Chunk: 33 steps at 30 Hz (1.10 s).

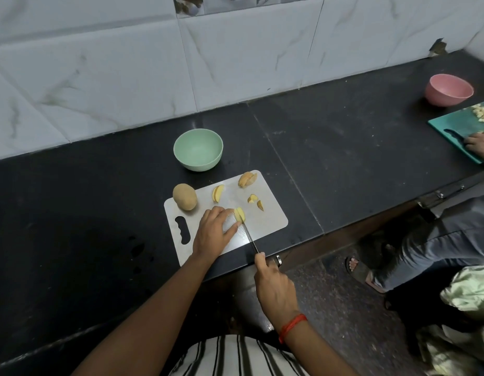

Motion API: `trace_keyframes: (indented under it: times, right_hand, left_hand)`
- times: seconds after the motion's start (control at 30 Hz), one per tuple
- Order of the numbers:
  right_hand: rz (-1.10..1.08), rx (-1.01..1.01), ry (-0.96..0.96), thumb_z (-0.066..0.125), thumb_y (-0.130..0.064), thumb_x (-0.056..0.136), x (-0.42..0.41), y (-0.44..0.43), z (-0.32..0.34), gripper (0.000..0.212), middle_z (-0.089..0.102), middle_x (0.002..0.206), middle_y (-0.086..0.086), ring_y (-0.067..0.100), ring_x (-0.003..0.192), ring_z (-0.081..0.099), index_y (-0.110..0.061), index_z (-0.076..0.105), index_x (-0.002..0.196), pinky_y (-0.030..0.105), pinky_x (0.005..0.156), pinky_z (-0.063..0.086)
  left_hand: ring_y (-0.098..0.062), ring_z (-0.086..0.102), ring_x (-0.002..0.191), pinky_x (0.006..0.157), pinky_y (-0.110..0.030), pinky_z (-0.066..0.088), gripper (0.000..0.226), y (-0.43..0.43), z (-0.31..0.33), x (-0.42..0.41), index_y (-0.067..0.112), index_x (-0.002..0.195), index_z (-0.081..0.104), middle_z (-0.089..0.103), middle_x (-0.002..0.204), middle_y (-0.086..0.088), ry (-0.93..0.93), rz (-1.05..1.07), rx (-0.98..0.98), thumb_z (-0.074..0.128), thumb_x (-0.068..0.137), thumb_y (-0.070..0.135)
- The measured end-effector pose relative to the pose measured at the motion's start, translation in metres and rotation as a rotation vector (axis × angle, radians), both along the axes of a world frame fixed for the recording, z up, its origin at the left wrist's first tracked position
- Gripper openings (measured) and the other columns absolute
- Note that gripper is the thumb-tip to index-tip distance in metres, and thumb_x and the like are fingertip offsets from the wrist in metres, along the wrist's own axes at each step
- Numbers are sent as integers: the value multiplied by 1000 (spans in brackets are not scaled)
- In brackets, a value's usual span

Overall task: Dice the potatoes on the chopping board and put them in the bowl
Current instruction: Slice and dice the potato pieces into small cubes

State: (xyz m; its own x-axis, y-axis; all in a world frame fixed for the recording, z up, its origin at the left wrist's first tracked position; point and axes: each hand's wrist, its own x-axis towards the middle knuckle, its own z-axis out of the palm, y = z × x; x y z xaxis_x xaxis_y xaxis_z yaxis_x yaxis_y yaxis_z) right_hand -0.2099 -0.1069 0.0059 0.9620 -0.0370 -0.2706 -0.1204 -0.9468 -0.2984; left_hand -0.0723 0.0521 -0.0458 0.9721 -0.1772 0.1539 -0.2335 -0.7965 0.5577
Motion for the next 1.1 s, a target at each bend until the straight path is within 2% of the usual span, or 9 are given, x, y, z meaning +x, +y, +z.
trace_keyframes:
  times: [0.17, 0.27, 0.37, 0.53, 0.67, 0.73, 0.83, 0.97, 1.1]
  right_hand:
    - [-25, 74, 14, 33, -16, 104, -2, -4, 12, 23, 61, 105, 9, 34, 88, 66, -21, 32, 125, 36, 64, 39]
    - [-66, 194, -26, 37, -22, 102, -3, -12, 20, 7, 61, 89, 4, 33, 75, 61, -23, 32, 108, 38, 62, 40]
    - [-77, 304, -158, 35, -27, 104, 5, -20, 21, 13, 56, 79, -2, 24, 64, 55, -29, 29, 94, 38, 57, 43]
    - [-85, 498, -381, 40, -31, 106, 59, -32, 11, 9, 62, 85, -5, 19, 69, 61, -27, 39, 98, 40, 56, 49]
    - [-165, 737, -417, 48, -28, 106, 98, -51, -9, 5, 62, 88, -14, 7, 79, 63, -32, 46, 103, 30, 64, 50]
    - [-160, 774, -442, 51, -24, 104, 108, -59, -17, 7, 63, 93, -17, 2, 85, 64, -31, 48, 105, 20, 68, 49]
    - [-134, 820, -428, 51, -21, 104, 116, -64, -23, 4, 63, 88, -15, 0, 80, 63, -25, 50, 104, 12, 64, 44]
    - [-164, 873, -410, 50, -24, 103, 122, -66, -28, 7, 65, 93, -10, 0, 83, 63, -17, 51, 106, 10, 66, 45]
    - [-134, 896, -382, 49, -23, 104, 122, -69, -29, 3, 65, 96, -13, 0, 86, 64, -20, 50, 104, 14, 67, 48]
  left_hand:
    - [-18, 49, 108, 92, -33, 47, 46, 0, 0, 0, 16, 131, 64, 58, 120, -1, 24, 6, -15, 66, 95, 45]
    - [-16, 49, 109, 91, -30, 45, 46, 2, 1, 1, 18, 130, 65, 58, 119, 2, 41, 10, -49, 66, 94, 47]
    - [-15, 53, 109, 90, -32, 48, 39, 3, 4, 3, 22, 129, 66, 60, 118, 4, 66, 19, -71, 65, 95, 41]
    - [-10, 59, 91, 83, -31, 53, 41, 0, 6, -2, 27, 134, 61, 57, 112, 8, 102, 175, -220, 61, 95, 17]
    - [0, 55, 79, 80, -29, 52, 36, -6, 11, 2, 16, 132, 62, 55, 106, 6, 152, 330, -280, 65, 97, 21]
    - [-1, 56, 80, 83, -30, 52, 37, -7, 15, 5, 16, 130, 64, 57, 108, 6, 203, 319, -270, 70, 94, 24]
    - [-10, 57, 87, 80, -29, 49, 45, -6, 19, 13, 20, 124, 66, 58, 108, 7, 281, 258, -215, 83, 82, 26]
    - [-10, 52, 81, 68, -23, 39, 42, -13, 18, 20, 20, 109, 71, 51, 89, 17, 280, 171, -99, 89, 73, 31]
    - [-12, 54, 86, 70, -21, 37, 42, -34, 12, 28, 21, 115, 72, 57, 91, 9, 226, 185, -107, 86, 78, 34]
